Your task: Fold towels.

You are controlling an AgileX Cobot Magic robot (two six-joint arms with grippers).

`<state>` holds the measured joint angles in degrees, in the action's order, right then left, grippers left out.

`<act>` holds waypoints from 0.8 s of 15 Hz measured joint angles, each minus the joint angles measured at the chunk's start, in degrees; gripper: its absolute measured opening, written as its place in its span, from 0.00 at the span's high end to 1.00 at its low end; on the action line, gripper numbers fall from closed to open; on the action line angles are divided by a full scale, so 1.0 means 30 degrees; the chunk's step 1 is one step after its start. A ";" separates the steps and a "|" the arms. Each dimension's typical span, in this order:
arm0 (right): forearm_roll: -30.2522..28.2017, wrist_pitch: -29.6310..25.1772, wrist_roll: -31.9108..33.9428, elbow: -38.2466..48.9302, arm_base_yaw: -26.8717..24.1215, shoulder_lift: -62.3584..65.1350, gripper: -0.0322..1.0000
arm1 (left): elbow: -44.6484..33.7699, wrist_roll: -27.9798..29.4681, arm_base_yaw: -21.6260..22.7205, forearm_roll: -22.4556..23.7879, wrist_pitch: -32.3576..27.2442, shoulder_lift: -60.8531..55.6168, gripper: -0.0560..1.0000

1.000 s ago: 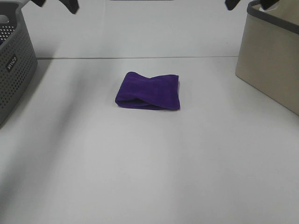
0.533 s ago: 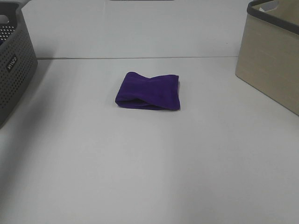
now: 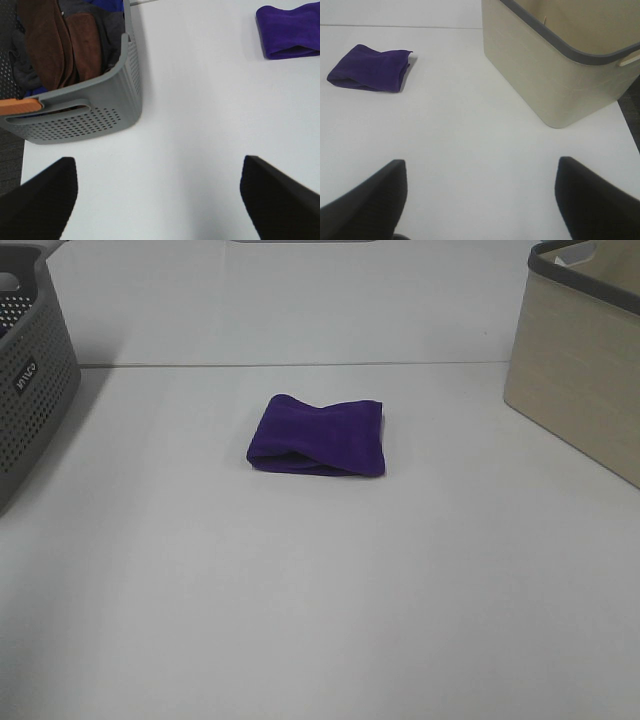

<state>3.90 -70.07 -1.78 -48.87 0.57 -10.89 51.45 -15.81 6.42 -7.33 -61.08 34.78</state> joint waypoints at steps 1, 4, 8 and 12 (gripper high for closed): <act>0.0000 -0.0019 0.0000 0.1012 0.0000 0.1604 0.20 | -0.1089 0.0134 0.0000 -0.0095 -0.0019 -0.1776 0.18; -0.0038 -0.0115 -0.0668 0.2712 0.0000 0.3705 0.20 | -0.3400 0.0344 0.0000 0.0267 -0.0076 -0.6054 0.18; 0.0019 0.1050 -0.2120 0.4641 0.0000 0.3724 0.20 | -0.6417 0.0401 0.0000 0.0286 -0.0821 -1.1268 0.18; 0.0019 0.2922 -0.2158 0.6589 0.0000 0.3724 0.20 | -0.7315 0.0420 0.0000 -0.0477 -0.0191 -1.1688 0.18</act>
<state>3.95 -61.31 -8.25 -29.11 0.57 0.29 29.51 -14.55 6.42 -8.77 -61.65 -0.29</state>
